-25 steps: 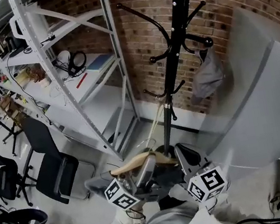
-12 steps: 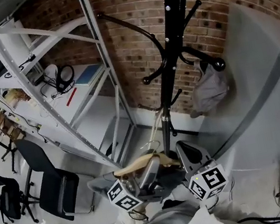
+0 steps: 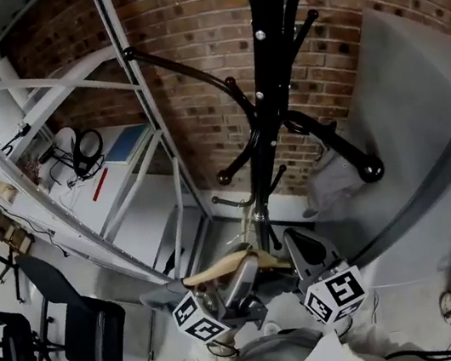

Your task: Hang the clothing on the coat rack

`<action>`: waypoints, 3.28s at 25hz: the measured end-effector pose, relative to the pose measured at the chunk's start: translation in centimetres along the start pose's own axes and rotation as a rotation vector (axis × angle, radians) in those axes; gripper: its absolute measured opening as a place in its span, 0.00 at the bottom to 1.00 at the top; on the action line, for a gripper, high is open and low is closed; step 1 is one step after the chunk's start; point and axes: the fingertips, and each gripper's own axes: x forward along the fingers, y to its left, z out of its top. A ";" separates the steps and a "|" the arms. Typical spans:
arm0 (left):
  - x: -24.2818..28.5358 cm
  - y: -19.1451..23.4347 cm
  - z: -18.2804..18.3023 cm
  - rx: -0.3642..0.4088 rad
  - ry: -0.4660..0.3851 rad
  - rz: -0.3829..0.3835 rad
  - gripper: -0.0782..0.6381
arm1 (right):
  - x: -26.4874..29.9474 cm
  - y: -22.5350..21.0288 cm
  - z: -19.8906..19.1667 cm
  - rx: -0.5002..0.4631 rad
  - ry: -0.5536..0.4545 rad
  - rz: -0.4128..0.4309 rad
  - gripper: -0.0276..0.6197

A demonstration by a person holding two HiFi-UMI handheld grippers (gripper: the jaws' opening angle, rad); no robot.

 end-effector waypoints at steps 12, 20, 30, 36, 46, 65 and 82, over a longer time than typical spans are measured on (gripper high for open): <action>2.7 1.9 1.9 -0.079 0.040 -0.118 0.26 | 1.6 -3.0 1.6 -0.022 -0.043 -0.156 0.08; 4.2 0.9 4.0 -0.137 0.078 -0.234 0.25 | 0.1 -3.6 4.6 -0.096 -0.071 -0.326 0.08; 6.0 0.6 6.6 -0.184 0.066 -0.321 0.25 | -2.0 -4.8 6.7 -0.133 -0.097 -0.489 0.08; 7.2 1.2 7.1 -0.197 0.067 -0.341 0.25 | -2.2 -5.2 6.8 -0.140 -0.110 -0.521 0.08; 8.3 2.7 6.4 -0.211 0.081 -0.335 0.25 | -2.4 -6.1 6.3 -0.114 -0.093 -0.549 0.08; 8.7 6.6 3.9 -0.251 0.113 -0.271 0.25 | -1.7 -7.6 4.2 -0.072 -0.050 -0.551 0.08; 8.9 7.7 2.7 -0.278 0.117 -0.275 0.25 | -1.2 -8.1 3.2 -0.049 -0.029 -0.536 0.08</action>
